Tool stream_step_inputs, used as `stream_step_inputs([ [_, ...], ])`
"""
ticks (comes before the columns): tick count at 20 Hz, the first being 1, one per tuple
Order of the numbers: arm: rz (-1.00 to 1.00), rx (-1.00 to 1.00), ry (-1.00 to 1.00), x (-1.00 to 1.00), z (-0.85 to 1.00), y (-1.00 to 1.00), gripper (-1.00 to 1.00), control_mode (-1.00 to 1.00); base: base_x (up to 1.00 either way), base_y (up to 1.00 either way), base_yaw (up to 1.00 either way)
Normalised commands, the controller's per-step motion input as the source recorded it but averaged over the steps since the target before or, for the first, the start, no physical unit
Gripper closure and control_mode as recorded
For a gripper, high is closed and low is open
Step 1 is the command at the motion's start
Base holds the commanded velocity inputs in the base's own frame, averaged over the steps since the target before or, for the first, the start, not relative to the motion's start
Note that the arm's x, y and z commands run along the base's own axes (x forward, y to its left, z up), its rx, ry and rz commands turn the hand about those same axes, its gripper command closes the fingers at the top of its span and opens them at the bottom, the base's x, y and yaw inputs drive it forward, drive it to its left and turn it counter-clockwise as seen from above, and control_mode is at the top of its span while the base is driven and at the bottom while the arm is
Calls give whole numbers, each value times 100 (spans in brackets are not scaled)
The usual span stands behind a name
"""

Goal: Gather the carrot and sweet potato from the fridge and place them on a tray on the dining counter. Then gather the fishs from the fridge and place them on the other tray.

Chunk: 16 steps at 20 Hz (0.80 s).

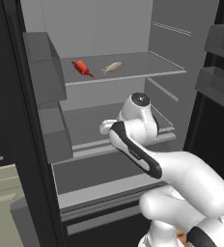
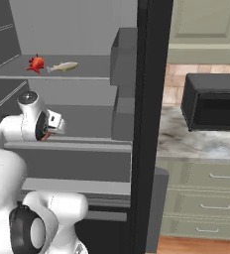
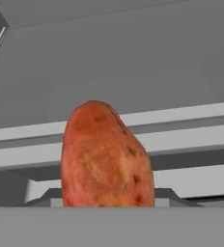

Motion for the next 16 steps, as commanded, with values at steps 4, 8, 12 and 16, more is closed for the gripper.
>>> stream_step_inputs([
  [4,0,1,-5,-99,12,-33,100,-100,0,0,0],
  [8,3,0,-10,-100,12,-44,100,-100,0,0,0],
  [12,2,0,-16,-100,29,-39,100,-100,0,0,0],
  [16,0,0,-4,-44,10,-6,100,-100,0,0,0],
])
